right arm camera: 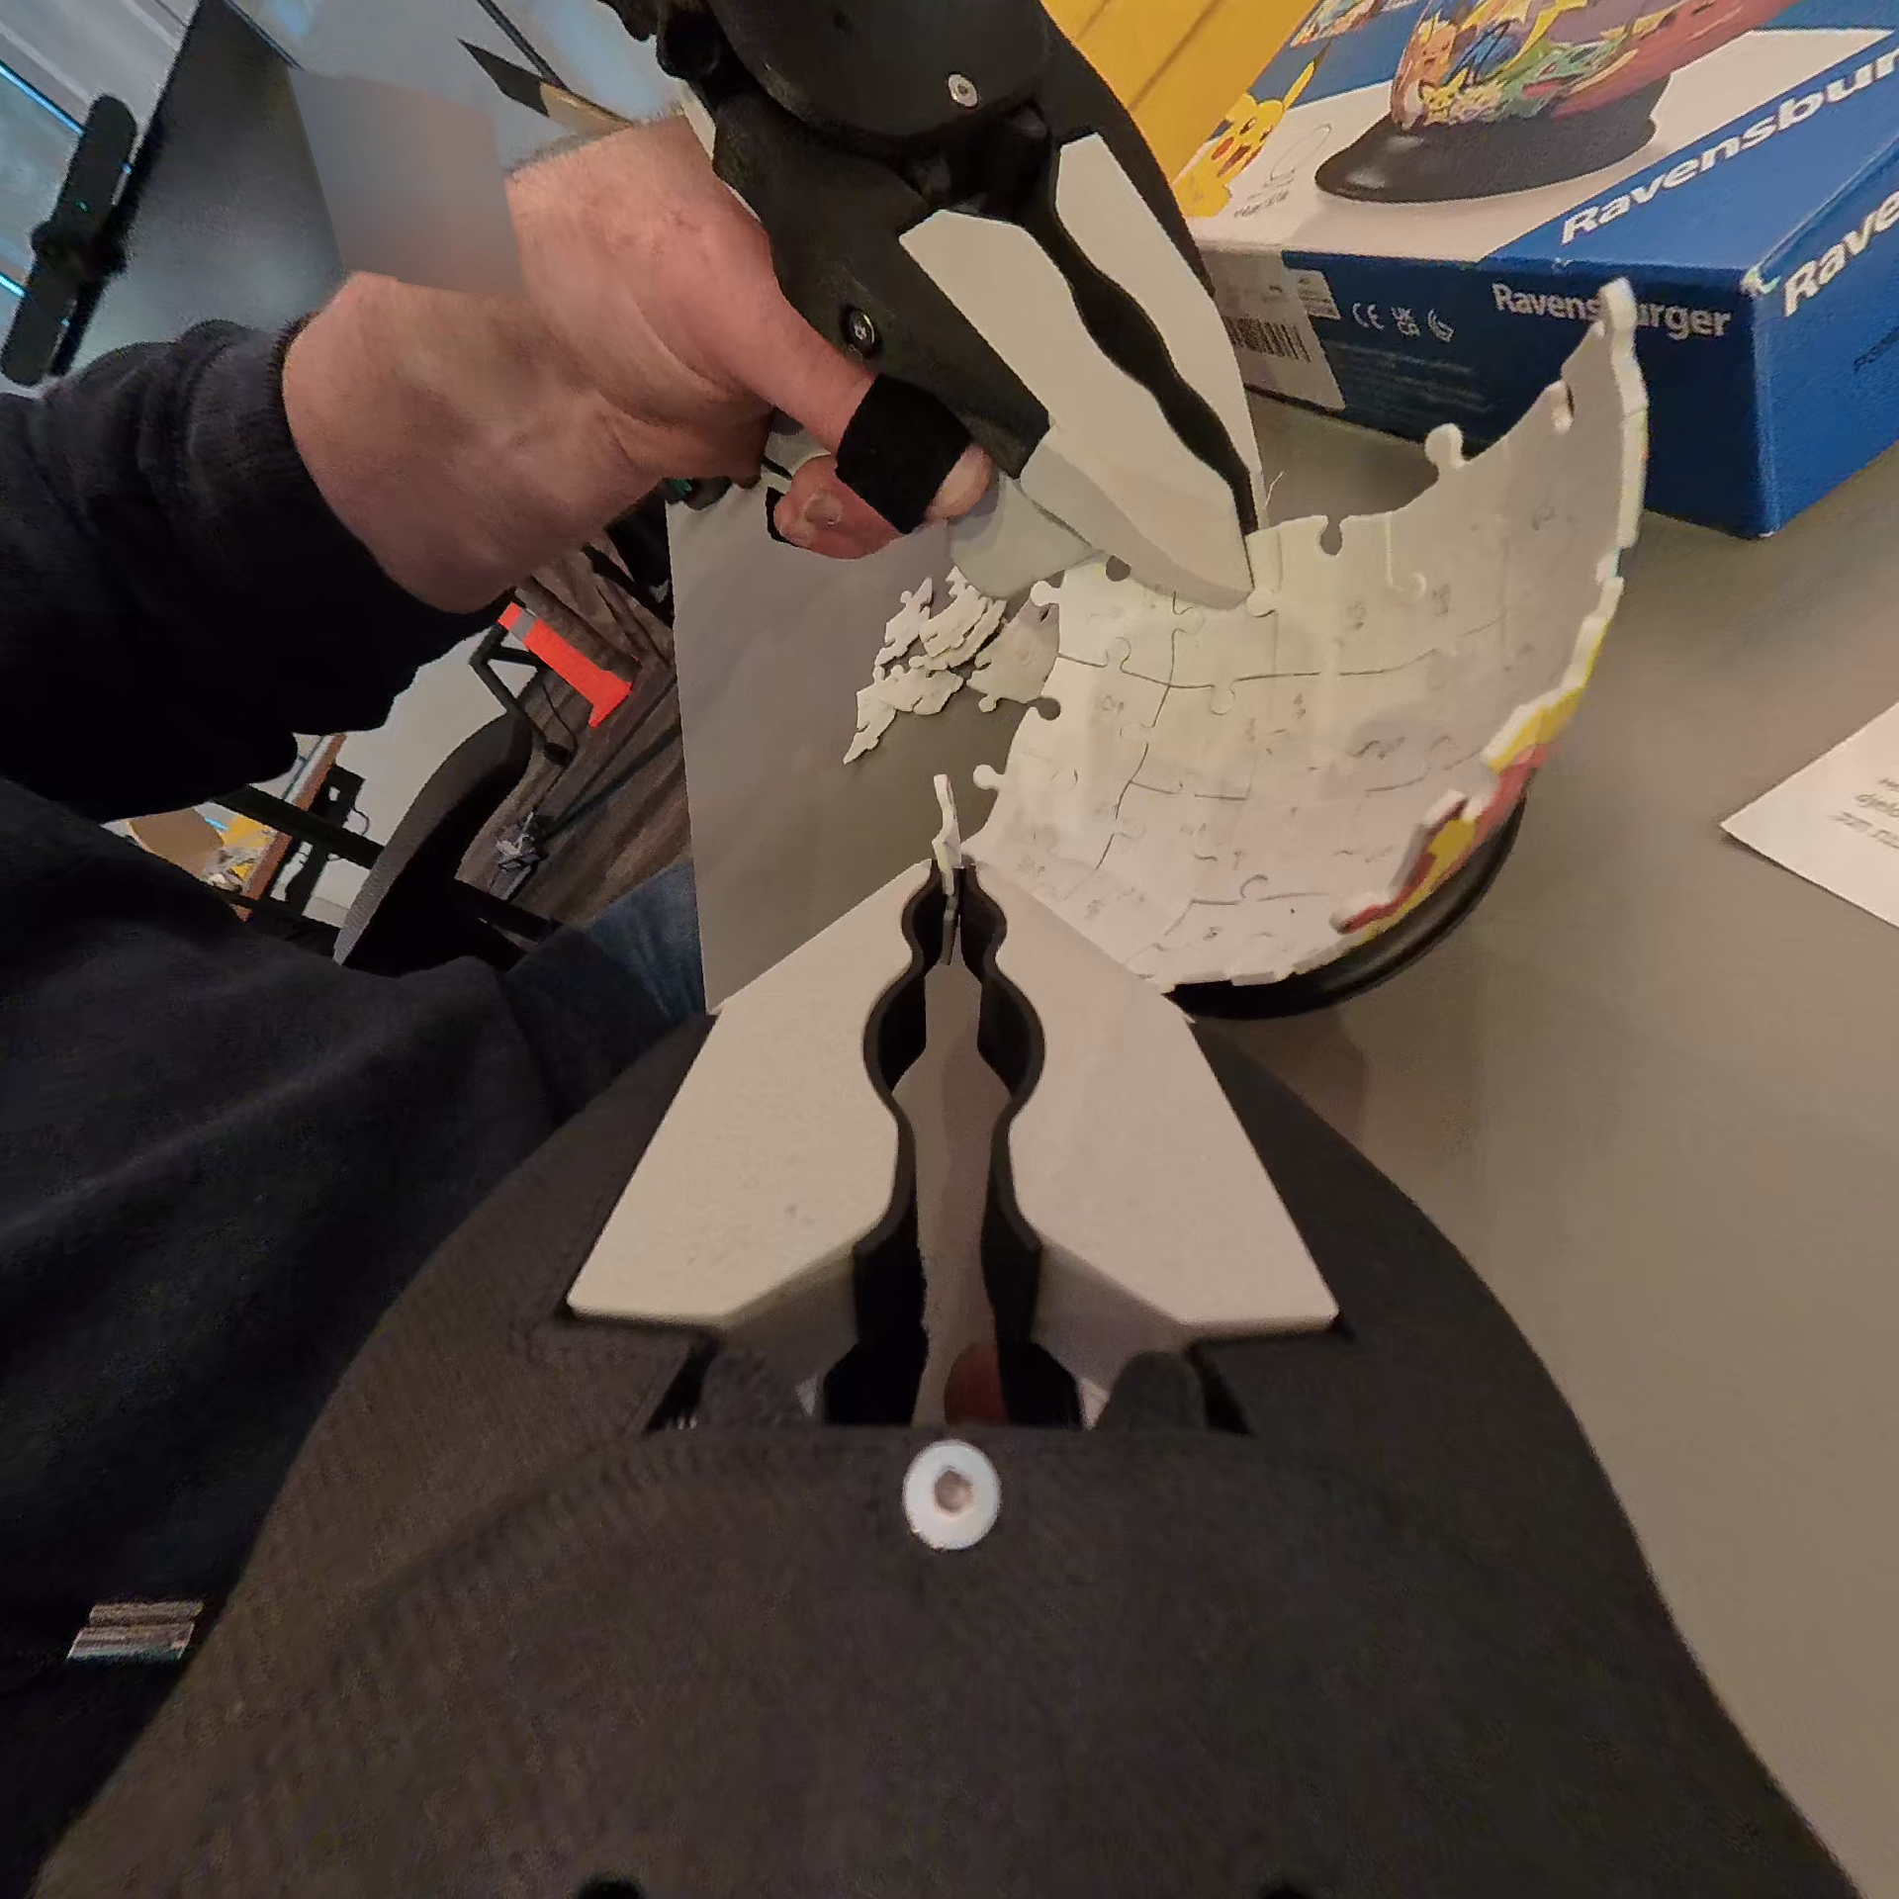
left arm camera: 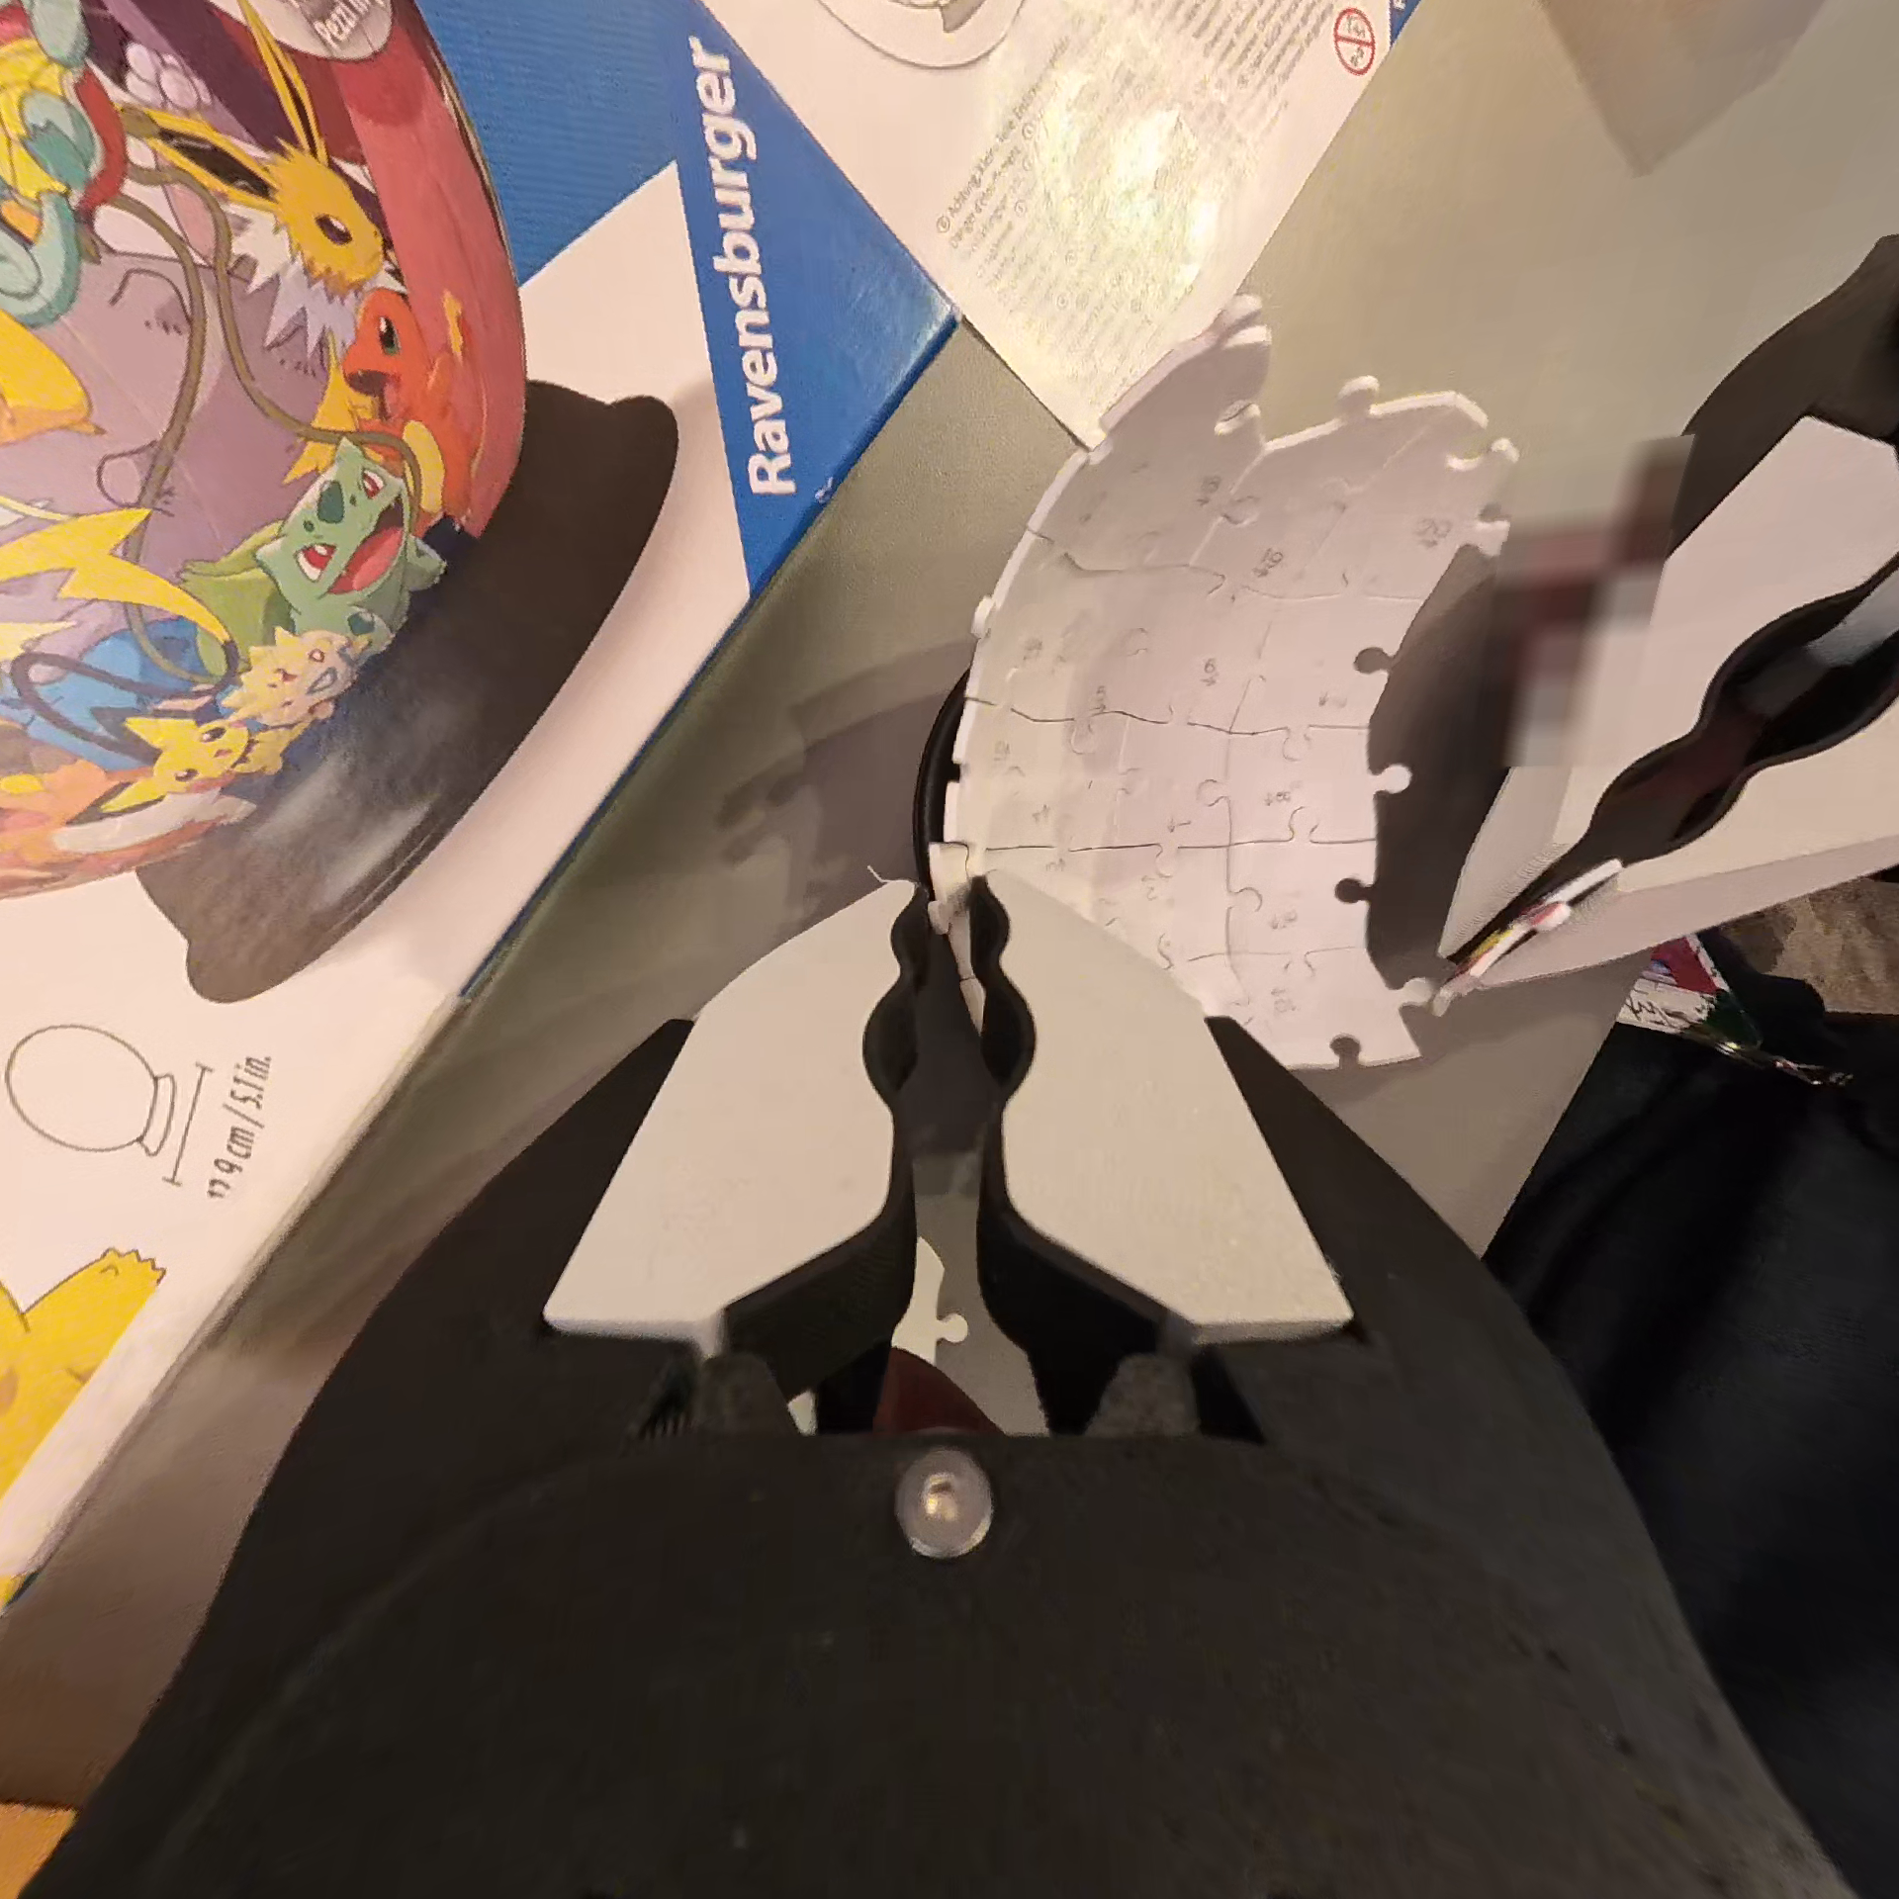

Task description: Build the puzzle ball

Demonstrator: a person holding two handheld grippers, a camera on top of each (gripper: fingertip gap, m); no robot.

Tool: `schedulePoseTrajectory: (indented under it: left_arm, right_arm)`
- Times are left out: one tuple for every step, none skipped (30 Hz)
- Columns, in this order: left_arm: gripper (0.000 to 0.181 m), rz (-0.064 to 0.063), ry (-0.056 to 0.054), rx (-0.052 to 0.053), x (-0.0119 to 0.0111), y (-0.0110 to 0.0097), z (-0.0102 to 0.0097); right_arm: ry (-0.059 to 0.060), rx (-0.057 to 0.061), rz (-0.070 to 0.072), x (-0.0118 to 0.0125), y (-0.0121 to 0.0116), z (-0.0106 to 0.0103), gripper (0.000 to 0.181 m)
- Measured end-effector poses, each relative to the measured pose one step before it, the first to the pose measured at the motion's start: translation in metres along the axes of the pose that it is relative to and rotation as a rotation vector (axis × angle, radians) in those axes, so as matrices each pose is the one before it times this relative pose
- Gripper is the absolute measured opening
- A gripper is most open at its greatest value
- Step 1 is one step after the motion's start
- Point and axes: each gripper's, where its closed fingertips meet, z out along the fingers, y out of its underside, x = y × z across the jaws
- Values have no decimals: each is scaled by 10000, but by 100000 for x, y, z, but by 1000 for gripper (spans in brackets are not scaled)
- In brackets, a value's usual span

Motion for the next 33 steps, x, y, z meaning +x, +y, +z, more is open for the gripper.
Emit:
schedulePoseTrajectory:
  left_arm:
    - [6, 17, -11, 61, -13, -164, -101]
    - [5, 75, 3, -8, 27, -70, -113]
    - [5, 122, -91, 4, -69, -90, -125]
    - [8, 85, -118, 7, -160, -116, -124]
    - [23, 19, -11, -43, -72, -106, -112]
    - [31, 51, 115, 27, 139, -209, -147]
    - [32, 103, 43, -50, 105, -129, -105]
    - [31, 113, -232, 0, -280, -202, -80]
    - [28, 101, -145, 3, -191, -207, -52]
    - [28, 39, 59, -83, 75, -62, 66]
    - [27, 73, 40, -211, 92, 171, 230]
    - [27, 125, 0, -279, 62, 319, 364]
    - [26, 55, 21, -154, 43, 169, 330]
    - [20, -3, 78, -104, 95, 114, 236]
    - [14, 10, 1, -84, -31, 97, 150]
    - [11, -14, -50, 38, -119, -86, 53]
    - [10, -66, 89, 11, 44, -46, 1]
    - [10, -31, 80, 9, 22, -38, -21]
    - [10, 12, -24, 34, -96, -78, -51]
    - [9, 0, 13, 41, -20, -128, -91]
    - [7, -28, 11, 67, -13, -190, -88]
    - [6, -27, -37, 171, -40, -333, -136]
    - [5, 47, 24, 45, 57, -162, -109]
    - [5, 117, 36, -123, 60, 67, -36]
    - [4, 69, -30, -29, -48, -33, -11]
    - [4, -9, 57, 7, 32, -72, -9]
    - [5, 21, 5, -66, -41, 37, 18]
    - [5, 5, -71, 7, -126, -50, -12]
    - [6, 25, -214, 98, -307, -161, -61]
    - [7, 117, -202, -56, -254, 68, -35]
    - [9, 91, -131, -133, -178, 176, 8]
    - [16, 8, -98, -25, -164, 24, -13]
    - [19, -12, 70, 12, 81, -35, -34]
  right_arm:
    - [-51, 35, 47, 4, -23, -4, 1]
    - [-22, 7, 6, -16, 2, 3, 1]
    - [16, -14, -32, 3, 17, 23, 1]
    - [7, -25, -36, 3, 18, 26, 1]
    - [-28, -10, -10, -19, -16, 35, 1]
    - [-23, 2, 13, 18, -27, 26, 1]
    - [-11, -5, 19, 63, 4, 38, 1]
    - [-32, -1, 12, 10, 9, 43, 1]
    - [-36, 17, 9, -22, -24, 37, 1]
    - [-15, 22, -1, -10, -40, 13, 1]
    - [-4, 9, -11, -22, -23, 17, 1]
    - [-15, 9, -8, -23, -24, 17, 1]
    - [-23, 22, 0, -37, -23, 10, 1]
    - [-9, 15, 3, -3, -16, 5, 1]
    - [-12, 8, 5, -2, -8, -8, 1]
    - [-19, 10, -2, -14, -18, -9, 1]
    - [-11, 23, -3, -8, -34, -29, 1]
    - [-20, 23, 16, 7, -41, -37, 1]
    - [-26, 27, 25, -3, -53, -29, 1]
    - [-7, 37, 9, 23, -68, -30, 1]
    - [-4, 11, -9, 0, -24, -3, 1]
    - [-12, -12, -11, -10, 8, 18, 1]
    - [-4, -14, -13, -13, 21, 28, 1]
    - [-6, 0, -19, -25, -8, 19, 1]
    - [-17, -1, -6, -15, -5, 4, 1]
    - [-13, 1, 14, -6, -5, -8, 1]
    - [-9, 11, 11, 3, -19, -1, 1]
    - [-7, 23, -7, -5, -32, -21, 1]
    - [-7, 21, 2, -12, -30, -22, 1]
    - [-4, 19, 11, 15, -25, -29, 1]
    - [-6, 11, 10, 7, -15, -14, 1]
    - [-1, 5, 6, 11, -9, 4, 1]
    - [6, -11, 7, 20, 8, 6, 1]
